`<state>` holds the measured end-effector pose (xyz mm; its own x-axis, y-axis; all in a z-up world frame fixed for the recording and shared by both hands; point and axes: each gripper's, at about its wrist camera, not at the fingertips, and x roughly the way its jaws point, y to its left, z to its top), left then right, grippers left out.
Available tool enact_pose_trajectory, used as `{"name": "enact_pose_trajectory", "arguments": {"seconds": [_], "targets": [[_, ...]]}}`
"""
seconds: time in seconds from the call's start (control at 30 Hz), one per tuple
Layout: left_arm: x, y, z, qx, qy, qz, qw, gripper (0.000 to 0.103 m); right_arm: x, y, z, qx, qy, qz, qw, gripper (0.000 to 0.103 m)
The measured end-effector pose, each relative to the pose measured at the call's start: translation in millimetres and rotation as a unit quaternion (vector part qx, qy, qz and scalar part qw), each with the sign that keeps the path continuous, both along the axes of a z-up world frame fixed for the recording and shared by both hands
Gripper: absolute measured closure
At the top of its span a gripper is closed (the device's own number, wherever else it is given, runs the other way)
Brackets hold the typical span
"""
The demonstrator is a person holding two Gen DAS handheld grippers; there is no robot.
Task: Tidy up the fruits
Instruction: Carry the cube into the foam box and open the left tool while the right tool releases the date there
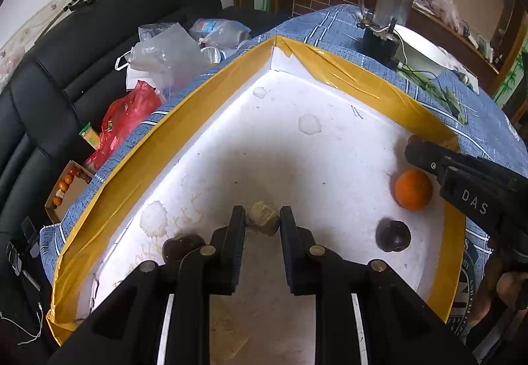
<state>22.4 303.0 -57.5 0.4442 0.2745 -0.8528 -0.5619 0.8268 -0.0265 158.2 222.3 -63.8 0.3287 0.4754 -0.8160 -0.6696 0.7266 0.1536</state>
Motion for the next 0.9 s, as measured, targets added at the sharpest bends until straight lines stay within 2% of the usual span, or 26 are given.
{"name": "enact_pose_trajectory", "arguments": {"seconds": [0.2,0.23,0.33,0.4,0.43,0.47,0.57,0.7,0.77,0.9], "targets": [[-3.1,0.3,2.0,-0.003,-0.001,0.003,1.0,0.083,-1.3,0.4,0.5,-0.005,0.005,0.002,1.0,0.081],[-3.4,0.1,2.0,-0.003,0.0,0.004,1.0,0.081,-0.9,-0.1,0.4,-0.006,0.007,0.0,1.0,0.081],[-6.6,0.1,3.4,-0.003,-0.003,0.006,1.0,0.064,-2.4,-1.3,2.0,-0.01,0.008,-0.001,1.0,0.079],[-9.3,0.2,5.3,-0.002,-0.007,0.007,0.9999,0.052,-4.5,-3.6,3.7,-0.006,0.006,-0.002,1.0,0.059],[-10.5,-0.1,6.6,0.001,-0.008,0.008,0.9999,0.043,-6.1,-5.2,5.1,-0.002,0.006,-0.001,1.0,0.051],[-12.3,-1.5,9.1,0.007,-0.012,0.008,0.9999,0.037,-9.5,-6.8,7.9,0.004,0.005,0.004,1.0,0.049],[-15.2,-4.7,13.0,0.013,-0.015,0.009,0.9998,0.031,-16.6,-11.4,15.0,0.01,-0.005,0.002,1.0,0.043],[-22.9,-7.9,18.9,0.019,-0.023,0.01,0.9995,0.029,-23.7,-31.3,25.6,0.035,-0.01,-0.013,0.999,0.04],[-27.0,-9.7,22.5,0.027,-0.029,0.01,0.9992,0.025,-28.4,-44.9,30.2,0.039,-0.017,-0.024,0.999,0.03],[-36.2,-14.9,31.9,0.038,-0.05,0.019,0.9979,0.023,-41.4,-81.3,37.0,0.059,-0.026,-0.047,0.997,0.017]]}}
